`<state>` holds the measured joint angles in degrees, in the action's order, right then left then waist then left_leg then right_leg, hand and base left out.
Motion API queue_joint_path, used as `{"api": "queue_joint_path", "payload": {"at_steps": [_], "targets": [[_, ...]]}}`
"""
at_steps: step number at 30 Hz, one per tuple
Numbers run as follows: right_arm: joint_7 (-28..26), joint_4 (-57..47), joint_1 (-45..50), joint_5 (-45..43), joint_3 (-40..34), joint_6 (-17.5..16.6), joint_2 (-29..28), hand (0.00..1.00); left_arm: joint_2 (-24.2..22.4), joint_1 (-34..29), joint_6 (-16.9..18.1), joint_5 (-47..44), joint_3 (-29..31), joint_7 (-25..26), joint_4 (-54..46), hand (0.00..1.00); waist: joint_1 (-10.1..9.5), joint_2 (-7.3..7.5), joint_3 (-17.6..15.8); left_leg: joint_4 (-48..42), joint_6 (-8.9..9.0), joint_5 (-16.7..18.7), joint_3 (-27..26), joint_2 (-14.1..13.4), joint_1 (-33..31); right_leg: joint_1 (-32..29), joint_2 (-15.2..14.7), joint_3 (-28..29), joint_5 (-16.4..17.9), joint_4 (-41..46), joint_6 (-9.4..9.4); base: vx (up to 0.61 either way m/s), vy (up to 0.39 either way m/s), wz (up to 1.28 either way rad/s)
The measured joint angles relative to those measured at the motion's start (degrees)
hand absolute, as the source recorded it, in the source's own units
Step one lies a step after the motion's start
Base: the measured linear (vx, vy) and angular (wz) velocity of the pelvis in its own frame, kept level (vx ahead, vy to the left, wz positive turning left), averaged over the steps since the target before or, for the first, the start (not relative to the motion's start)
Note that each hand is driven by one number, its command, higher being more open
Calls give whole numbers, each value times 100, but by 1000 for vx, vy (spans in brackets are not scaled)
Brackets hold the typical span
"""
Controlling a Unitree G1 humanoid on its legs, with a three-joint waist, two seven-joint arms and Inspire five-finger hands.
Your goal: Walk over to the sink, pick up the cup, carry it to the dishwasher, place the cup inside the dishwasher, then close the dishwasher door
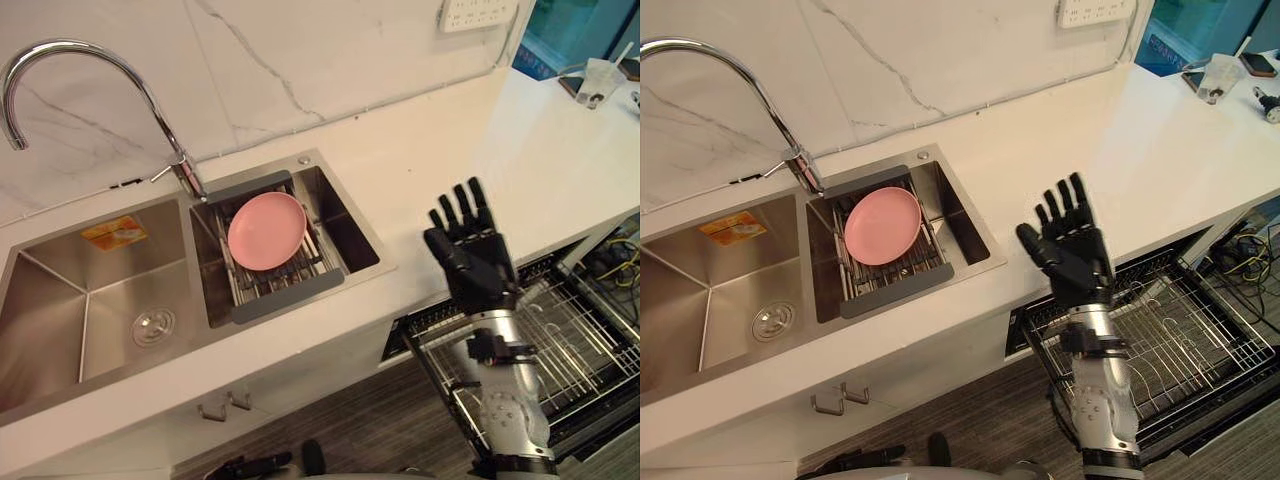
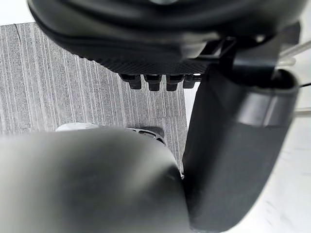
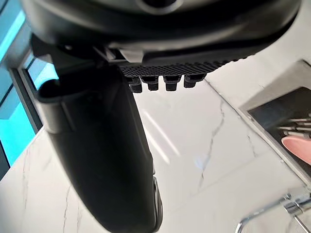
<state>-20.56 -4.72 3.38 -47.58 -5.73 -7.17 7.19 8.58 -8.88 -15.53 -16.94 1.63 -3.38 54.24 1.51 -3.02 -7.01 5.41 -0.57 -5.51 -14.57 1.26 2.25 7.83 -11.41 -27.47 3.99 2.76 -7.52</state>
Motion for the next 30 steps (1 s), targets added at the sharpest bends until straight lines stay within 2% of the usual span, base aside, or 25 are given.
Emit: {"api": "queue_joint_path", "payload": {"at_steps": [4,5,7,9,10,11,12,13,14,15,16,17,19,20,21,22,23,29,30], "targets": [[-51,74,-64,-3,56,3,6,100,39,-66,206,-14,-47,128,5,100,-15,6,2,3,-60,-27,180,58,-27,39,-50,-188,24,60,-32,-57,39,26],[-50,146,-94,-2,48,-24,17,100,30,-104,236,-14,-46,147,-7,100,-36,51,12,3,-103,-10,277,99,-68,1,-108,-287,92,169,-63,-34,52,44],[-48,190,-126,0,46,-42,20,100,47,-139,280,-14,-41,148,-33,100,-94,91,49,1,-144,13,302,194,-122,-137,-301,-409,365,538,-106,-8,75,48],[-49,190,-195,57,31,-44,18,100,78,-158,340,-6,-29,111,-51,100,-219,200,55,0,-268,96,373,375,-131,-277,-595,-416,600,1113,-72,59,79,37],[-48,193,-210,66,30,-43,20,100,78,-163,343,-2,-19,102,-62,100,-243,213,55,-1,-333,123,460,410,-121,-286,-624,-360,584,1253,-68,93,48,36],[-43,197,-212,114,7,-42,19,100,82,-169,346,18,13,101,-63,100,-225,225,47,-6,-448,103,692,419,-78,-370,-645,8,556,1669,202,96,37,53],[-45,195,-193,178,-42,-42,24,100,94,-173,342,30,35,98,-31,100,-176,233,36,-37,-472,107,884,375,14,-560,-624,360,514,2197,620,137,33,78],[-57,192,-137,182,-103,-43,32,100,80,-170,331,57,60,89,-12,100,-136,181,43,-99,-507,136,1110,287,53,-792,-504,765,687,2581,730,135,-12,105],[-85,169,-17,185,-188,-42,41,100,124,-170,342,132,84,65,-13,100,-51,218,21,-218,-494,209,1406,159,46,-913,-159,1287,965,2522,593,142,-35,109],[-94,141,53,180,-228,-41,40,100,172,-170,347,146,122,8,3,100,-43,252,-2,-278,-478,216,1522,115,41,-1008,26,1567,995,2393,549,96,-43,97],[-115,139,83,177,-245,-38,47,100,200,-169,345,147,167,-37,13,100,-43,319,6,-321,-433,177,1572,116,52,-1052,92,1695,980,2245,525,112,-45,63],[-167,139,98,176,-252,0,74,100,202,-171,345,146,261,-71,11,100,-72,444,59,-385,-391,214,1621,156,85,-1116,104,1819,886,1881,396,120,-60,48],[-327,68,94,175,-241,21,76,100,210,-178,339,192,296,-80,12,100,-81,562,93,-488,-332,318,1715,287,104,-1125,96,1830,403,1395,348,115,-87,33],[-428,-40,98,177,-235,28,77,100,255,-181,347,242,301,-82,5,100,-91,681,70,-566,-296,435,1718,430,109,-1132,43,1897,13,1219,265,102,-135,7],[-490,-72,91,177,-237,32,138,100,197,-169,350,241,309,-67,15,100,-85,620,96,-645,-261,556,1695,397,66,-1079,43,1907,46,1117,133,89,-128,-2],[-498,-88,93,177,-249,31,159,100,170,-181,355,241,316,-67,17,100,-76,575,101,-684,-249,594,1670,372,26,-1075,74,1906,45,1048,138,47,-76,-7],[-380,-107,212,178,-499,31,182,100,136,-147,401,343,228,-44,220,100,90,409,103,-550,-178,736,1251,158,294,-581,218,1767,-16,522,125,8,-14,-3],[-348,-107,209,176,-470,29,191,100,135,-142,402,339,214,-45,216,100,89,392,107,-585,-178,735,1361,179,207,-572,173,1628,-16,523,124,-4,-1,11],[-151,-107,159,177,-410,28,210,100,135,-140,399,261,208,-55,181,100,46,390,108,-624,-147,763,1385,185,125,-566,143,1480,-16,494,124,-15,-3,31]]}}
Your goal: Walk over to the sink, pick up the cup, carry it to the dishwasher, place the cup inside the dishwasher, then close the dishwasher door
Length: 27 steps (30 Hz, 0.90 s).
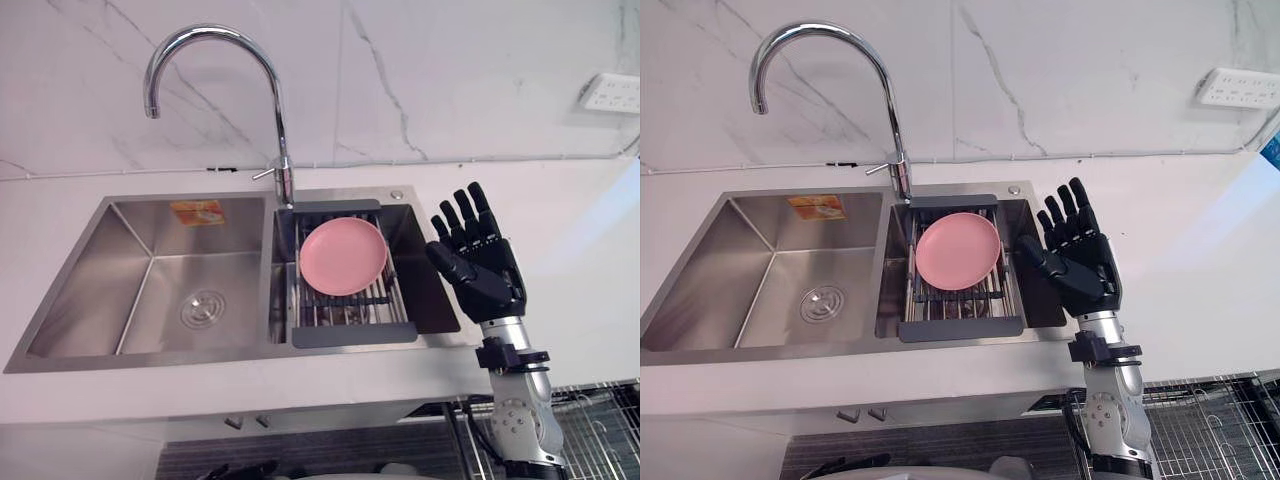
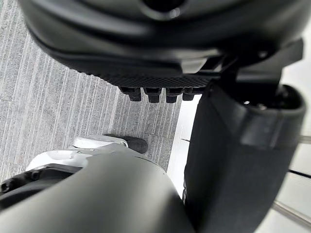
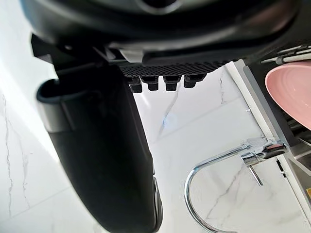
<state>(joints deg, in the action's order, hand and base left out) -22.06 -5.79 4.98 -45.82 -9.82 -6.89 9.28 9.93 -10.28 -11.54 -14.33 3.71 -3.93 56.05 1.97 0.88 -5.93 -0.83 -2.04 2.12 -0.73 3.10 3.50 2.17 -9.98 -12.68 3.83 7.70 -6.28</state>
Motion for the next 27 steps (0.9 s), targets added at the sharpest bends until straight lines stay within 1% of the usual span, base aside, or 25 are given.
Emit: {"api": "queue_joint_path", "payload": {"at_steps": [1,3,5,6,7,8,9,11,12,14,15,17,20,21,23,24,27], "targets": [[36,0,-12,1,24,0,3,100,0,1,0,-32,-1,-4,-1,100,-14,0,0,-6,0,1,-13,-4,-14,1,-4,-15,0,-7,0,-22,-1,32],[266,0,-66,4,150,-5,30,100,-3,19,-1,-102,-4,-22,-20,100,-114,-2,-1,-36,9,12,-193,-53,-62,27,-19,-108,0,-44,0,-19,-2,20],[667,1,-237,89,285,-1,72,100,-8,21,23,-280,-27,-24,-75,100,-249,-9,-5,-113,16,21,-407,-108,-103,69,-28,-189,-11,-108,-12,2,0,13],[772,1,-298,138,300,1,89,100,-11,21,24,-325,-37,-20,-96,100,-277,-12,-9,-135,13,20,-440,-116,-114,68,-28,-193,-17,-116,-15,0,0,0],[1018,2,-448,415,322,9,128,100,-2,20,20,-462,-97,-10,-122,100,-318,-22,-15,-199,14,25,-502,-131,-160,68,-29,-222,-39,-140,-13,0,0,0],[1271,2,-599,813,334,15,203,100,12,22,13,-548,-141,-5,-146,100,-333,-27,-19,-265,22,37,-693,-170,-212,62,-20,-266,-75,-188,-12,0,0,0],[1396,2,-664,1044,334,27,248,100,12,23,13,-588,-143,-4,-154,100,-344,-28,-22,-289,23,44,-799,-195,-226,57,-5,-276,-106,-222,-10,0,0,0],[1792,17,-807,1936,334,69,475,100,12,44,5,-601,-153,1,-187,100,-412,-49,-52,-345,73,77,-878,-242,-240,58,41,-230,-172,-299,-17,0,-4,-17],[1841,31,-820,2140,333,71,531,100,12,44,5,-601,-162,7,-188,100,-412,-58,-59,-352,87,85,-922,-251,-231,57,47,-197,-175,-298,-17,-10,-1,-28],[1981,47,-834,2866,332,130,754,100,12,48,-2,-597,-170,13,-191,100,-384,-96,-97,-369,151,126,-1074,-287,-194,25,78,-31,-208,-297,-12,-27,8,-34],[2000,47,-834,3030,332,137,814,100,12,47,-11,-593,-172,10,-190,100,-365,-95,-102,-369,157,130,-1084,-292,-198,9,82,-7,-216,-297,-13,-35,4,-24],[2008,46,-834,3547,280,197,1072,100,21,48,-66,-580,-170,2,-186,100,-243,-89,-127,-360,163,140,-1106,-298,-208,-21,92,27,-241,-298,-11,-42,7,-10],[1946,37,-839,3874,104,301,1198,100,28,71,-80,-517,-148,-9,-189,100,-251,-72,-150,-337,122,180,-1182,-319,-204,-28,117,100,-272,-334,14,-61,19,-16],[1819,21,-864,4071,68,403,1299,100,29,84,-85,-468,-129,-20,-196,100,-257,-57,-161,-334,97,195,-1256,-338,-202,-31,140,157,-310,-387,29,-42,13,-17],[1697,-12,-865,4170,62,460,1366,100,31,108,-108,-418,-130,-30,-196,100,-246,-42,-176,-334,96,195,-1270,-346,-203,-33,149,168,-321,-401,34,-21,4,-10],[1515,-45,-865,4325,60,511,1419,100,57,155,-156,-367,-130,-45,-200,100,-239,-4,-201,-333,95,195,-1281,-363,-203,-39,166,177,-326,-402,41,-5,-7,-4],[1299,-84,-864,4431,61,575,1434,100,105,185,-205,-367,-130,-97,-212,100,-234,50,-233,-330,76,182,-1292,-382,-200,-45,186,182,-335,-420,54,0,-3,-1]]}}
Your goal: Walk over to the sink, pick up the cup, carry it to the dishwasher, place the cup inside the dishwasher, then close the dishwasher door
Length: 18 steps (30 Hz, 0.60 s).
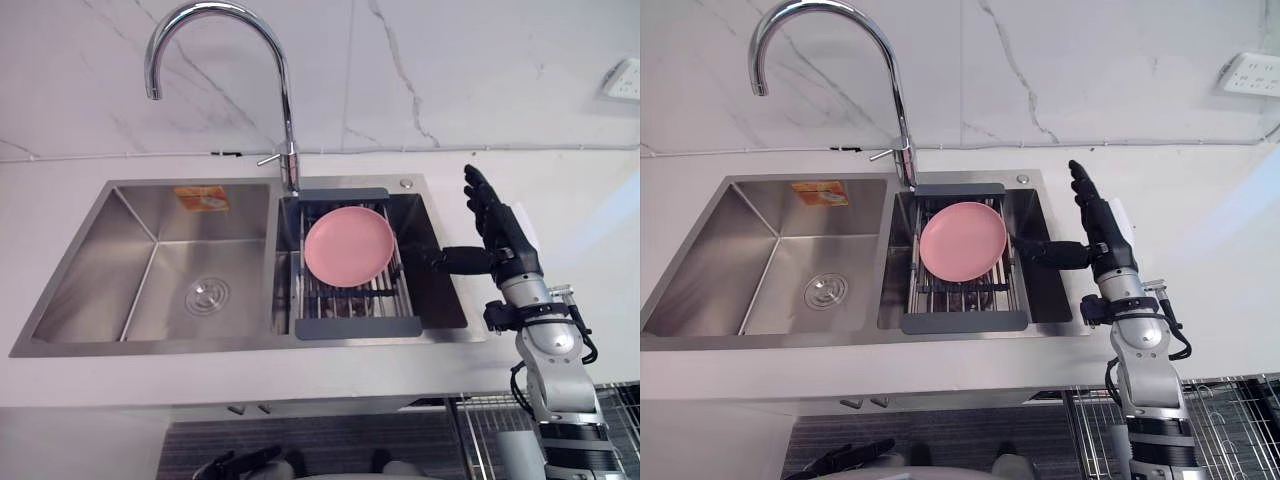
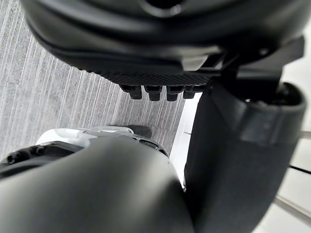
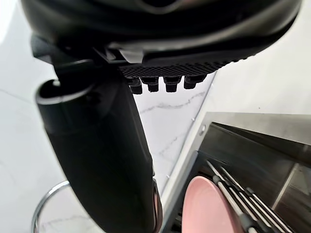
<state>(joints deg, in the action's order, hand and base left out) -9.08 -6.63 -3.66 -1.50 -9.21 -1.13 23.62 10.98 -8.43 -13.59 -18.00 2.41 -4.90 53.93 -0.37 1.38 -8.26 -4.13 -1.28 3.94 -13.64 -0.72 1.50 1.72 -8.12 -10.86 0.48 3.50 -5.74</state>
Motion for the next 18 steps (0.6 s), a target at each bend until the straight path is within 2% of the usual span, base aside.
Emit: {"api": "queue_joint_path", "payload": {"at_steps": [7,18], "targets": [[-106,136,51,425,95,0,55,100,55,14,-56,4,-7,-19,-61,100,16,98,-64,-12,4,-2,-23,3,30,-7,-6,-29,-3,48,-3,27,4,0],[-94,350,49,1196,488,20,114,100,78,5,-202,3,-11,-18,-182,100,4,138,-89,118,-37,-78,51,91,6,-71,-107,-180,6,184,-16,-38,16,4]]}}
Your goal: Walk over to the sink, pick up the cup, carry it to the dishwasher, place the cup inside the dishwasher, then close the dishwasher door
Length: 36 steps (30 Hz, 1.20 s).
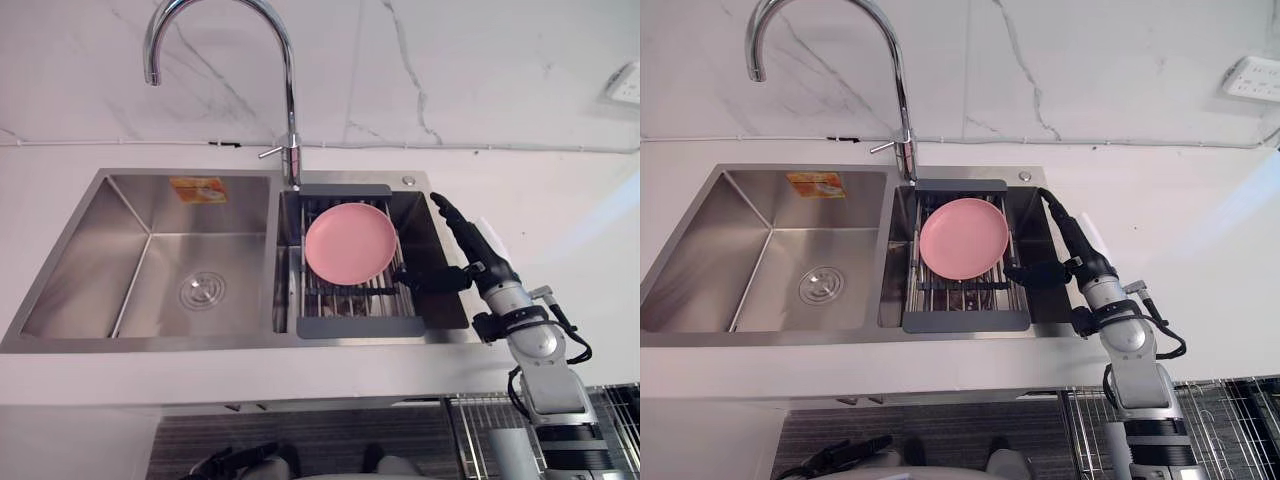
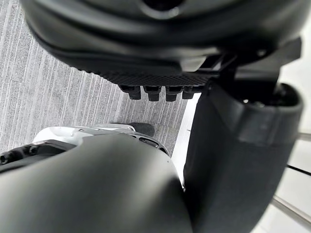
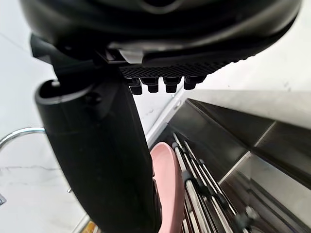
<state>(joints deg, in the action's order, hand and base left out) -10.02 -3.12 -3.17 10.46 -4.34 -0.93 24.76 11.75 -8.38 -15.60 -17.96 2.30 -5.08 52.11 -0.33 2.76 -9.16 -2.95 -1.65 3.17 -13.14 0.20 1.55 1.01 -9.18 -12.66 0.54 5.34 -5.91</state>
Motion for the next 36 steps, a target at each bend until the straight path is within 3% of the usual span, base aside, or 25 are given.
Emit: {"api": "queue_joint_path", "payload": {"at_steps": [4,12,26,36], "targets": [[-1,103,0,243,50,68,0,100,54,-1,-43,-1,2,-1,-59,100,-8,82,-45,65,-16,-57,5,39,20,-19,-47,-34,12,68,-17,-35,27,7],[34,236,-1,886,282,99,1,100,78,2,-89,0,2,-1,-68,100,-26,108,-39,123,-72,-95,7,88,60,-19,-95,-70,14,112,-31,-2,4,0],[952,673,-247,1679,702,233,-14,100,77,3,-148,2,-6,0,-71,100,-49,126,-28,406,-86,-344,158,134,163,-19,-124,-286,18,175,-37,-8,-1,5],[1492,1216,-496,2075,765,355,-126,100,76,1,-179,221,-2,-5,-200,100,-180,126,-28,657,-93,-531,248,207,210,-20,-182,-399,36,182,-50,-39,7,6]]}}
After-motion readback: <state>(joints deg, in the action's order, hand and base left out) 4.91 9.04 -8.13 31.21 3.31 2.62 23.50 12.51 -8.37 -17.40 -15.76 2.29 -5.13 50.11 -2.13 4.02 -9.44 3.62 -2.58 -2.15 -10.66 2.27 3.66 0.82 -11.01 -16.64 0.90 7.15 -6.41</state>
